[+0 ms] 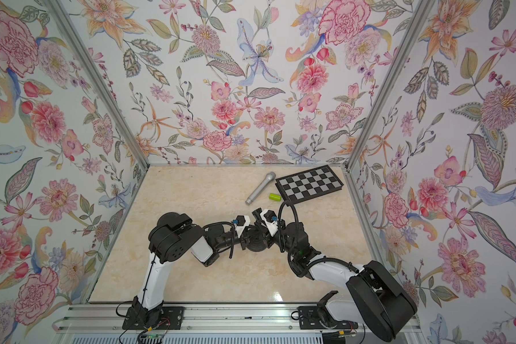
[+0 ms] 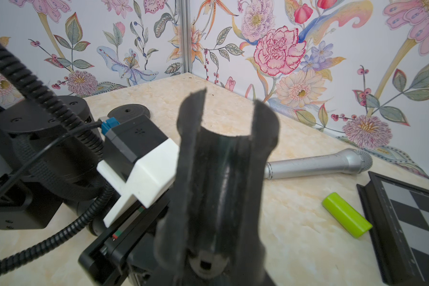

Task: Assemble a microphone stand
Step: Hold the microphone stand pole at the microphone stand base.

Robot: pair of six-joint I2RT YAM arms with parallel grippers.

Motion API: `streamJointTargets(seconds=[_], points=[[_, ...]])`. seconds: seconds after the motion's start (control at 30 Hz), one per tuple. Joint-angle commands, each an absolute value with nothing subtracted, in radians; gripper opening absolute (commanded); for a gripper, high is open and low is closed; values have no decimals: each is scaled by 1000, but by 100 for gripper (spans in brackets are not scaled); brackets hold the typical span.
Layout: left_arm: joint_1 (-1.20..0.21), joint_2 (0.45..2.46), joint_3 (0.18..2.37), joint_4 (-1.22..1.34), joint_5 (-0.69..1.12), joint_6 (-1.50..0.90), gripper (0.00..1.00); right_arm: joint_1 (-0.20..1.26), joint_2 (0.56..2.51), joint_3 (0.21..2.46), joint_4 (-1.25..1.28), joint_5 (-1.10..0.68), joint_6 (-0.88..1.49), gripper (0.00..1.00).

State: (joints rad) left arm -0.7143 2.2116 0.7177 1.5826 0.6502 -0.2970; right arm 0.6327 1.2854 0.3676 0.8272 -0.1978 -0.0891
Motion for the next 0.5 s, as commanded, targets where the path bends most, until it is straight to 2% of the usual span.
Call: streamJointTargets(seconds=[0.0, 0.17, 0.47], points=[[-678, 2236, 701, 1839, 552, -318, 22, 632, 1305, 331, 792, -197, -104, 0], [-680, 2245, 710, 1836, 585, -367, 21, 632, 1308, 334, 773, -210, -103, 0], [-689, 2239, 642, 1839, 530, -329, 21, 640, 1348, 366, 733, -234, -128, 0]])
